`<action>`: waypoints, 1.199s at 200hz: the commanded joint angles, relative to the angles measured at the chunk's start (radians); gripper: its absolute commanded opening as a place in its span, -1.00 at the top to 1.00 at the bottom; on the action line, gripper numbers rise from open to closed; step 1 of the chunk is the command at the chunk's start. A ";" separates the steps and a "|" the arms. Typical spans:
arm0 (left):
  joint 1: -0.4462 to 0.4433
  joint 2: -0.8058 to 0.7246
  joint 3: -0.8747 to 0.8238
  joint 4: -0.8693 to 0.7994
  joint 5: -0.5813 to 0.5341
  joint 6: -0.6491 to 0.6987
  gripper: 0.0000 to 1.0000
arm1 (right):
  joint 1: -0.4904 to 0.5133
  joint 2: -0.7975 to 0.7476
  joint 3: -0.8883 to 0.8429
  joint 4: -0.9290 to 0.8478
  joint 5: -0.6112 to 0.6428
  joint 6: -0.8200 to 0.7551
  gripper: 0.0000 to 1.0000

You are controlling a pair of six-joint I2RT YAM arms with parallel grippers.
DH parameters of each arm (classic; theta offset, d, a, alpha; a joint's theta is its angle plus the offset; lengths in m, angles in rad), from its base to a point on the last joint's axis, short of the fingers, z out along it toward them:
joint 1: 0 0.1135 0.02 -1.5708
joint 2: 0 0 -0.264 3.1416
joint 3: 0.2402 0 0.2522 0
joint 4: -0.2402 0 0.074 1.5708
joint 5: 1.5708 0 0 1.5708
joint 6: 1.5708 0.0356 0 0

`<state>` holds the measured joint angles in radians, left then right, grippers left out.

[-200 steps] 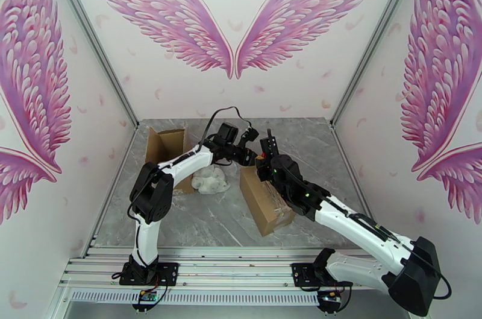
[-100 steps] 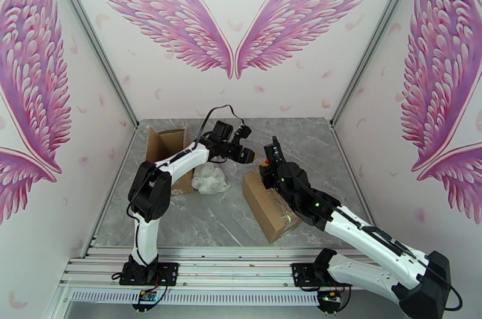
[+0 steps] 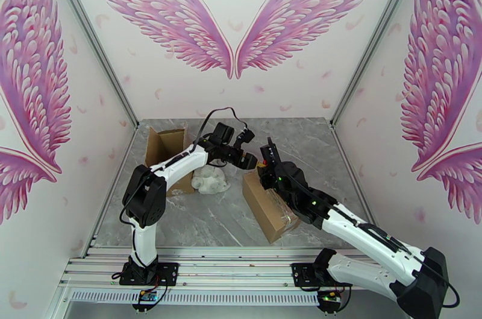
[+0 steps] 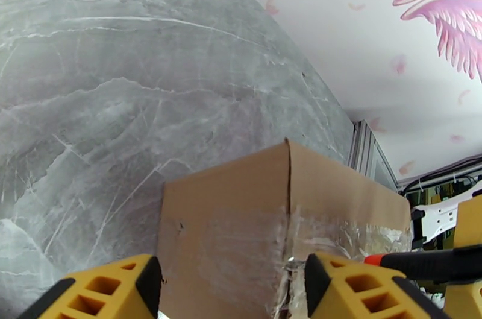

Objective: Unpack the express box

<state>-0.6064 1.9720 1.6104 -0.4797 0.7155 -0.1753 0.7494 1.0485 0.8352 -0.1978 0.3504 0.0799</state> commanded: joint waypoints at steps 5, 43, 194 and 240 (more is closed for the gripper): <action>-0.019 0.001 0.029 -0.107 0.022 0.063 -0.31 | 0.010 -0.003 0.027 -0.012 -0.014 -0.012 0.94; -0.031 0.040 0.035 -0.138 0.004 0.087 -0.20 | 0.010 0.008 0.041 -0.018 -0.015 -0.026 0.94; 0.018 0.033 -0.004 -0.060 -0.180 -0.026 1.00 | 0.062 -0.086 0.018 -0.162 0.018 0.036 0.96; 0.026 0.021 -0.010 -0.059 -0.192 -0.033 1.00 | 0.087 -0.176 -0.003 -0.178 0.033 0.048 0.97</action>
<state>-0.6456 1.9892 1.6230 -0.5537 0.7818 -0.1764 0.8040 0.9596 0.8349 -0.2687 0.3862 0.0898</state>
